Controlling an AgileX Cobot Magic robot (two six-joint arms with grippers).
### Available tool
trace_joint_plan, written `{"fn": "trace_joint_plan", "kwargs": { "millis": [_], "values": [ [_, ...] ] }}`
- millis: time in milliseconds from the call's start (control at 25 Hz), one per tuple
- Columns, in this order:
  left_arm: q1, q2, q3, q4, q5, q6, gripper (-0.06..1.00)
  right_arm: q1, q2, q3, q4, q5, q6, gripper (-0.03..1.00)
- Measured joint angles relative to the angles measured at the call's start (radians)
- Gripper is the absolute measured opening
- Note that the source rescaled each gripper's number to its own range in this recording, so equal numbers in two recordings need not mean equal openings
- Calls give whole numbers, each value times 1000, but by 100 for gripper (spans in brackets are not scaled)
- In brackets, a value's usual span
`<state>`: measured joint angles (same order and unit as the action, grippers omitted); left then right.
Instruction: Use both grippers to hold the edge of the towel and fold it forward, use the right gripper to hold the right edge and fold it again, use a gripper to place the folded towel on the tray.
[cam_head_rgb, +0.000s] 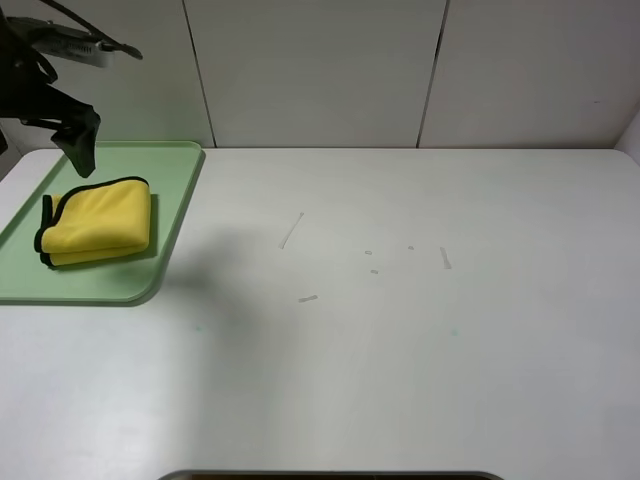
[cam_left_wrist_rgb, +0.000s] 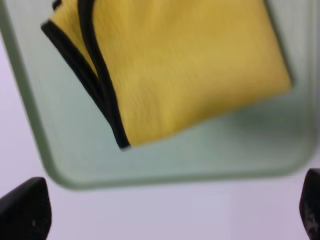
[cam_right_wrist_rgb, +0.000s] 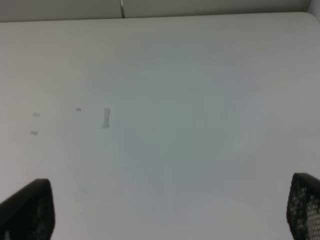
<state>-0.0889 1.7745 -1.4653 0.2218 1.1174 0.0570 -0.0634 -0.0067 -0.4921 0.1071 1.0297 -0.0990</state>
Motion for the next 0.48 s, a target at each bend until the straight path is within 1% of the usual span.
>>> {"fn": "trace_joint_plan", "kwargs": {
  "millis": [240, 400, 480],
  "values": [
    [-63, -197, 143, -7, 53, -1, 100, 0, 0, 0, 0, 0, 0, 100],
    [-104, -364, 260, -11, 56, -1, 100, 0, 0, 0, 1, 0, 0, 100],
    [-109, -455, 311, -23, 57, -1, 100, 0, 0, 0, 1, 0, 0, 100]
  ]
}}
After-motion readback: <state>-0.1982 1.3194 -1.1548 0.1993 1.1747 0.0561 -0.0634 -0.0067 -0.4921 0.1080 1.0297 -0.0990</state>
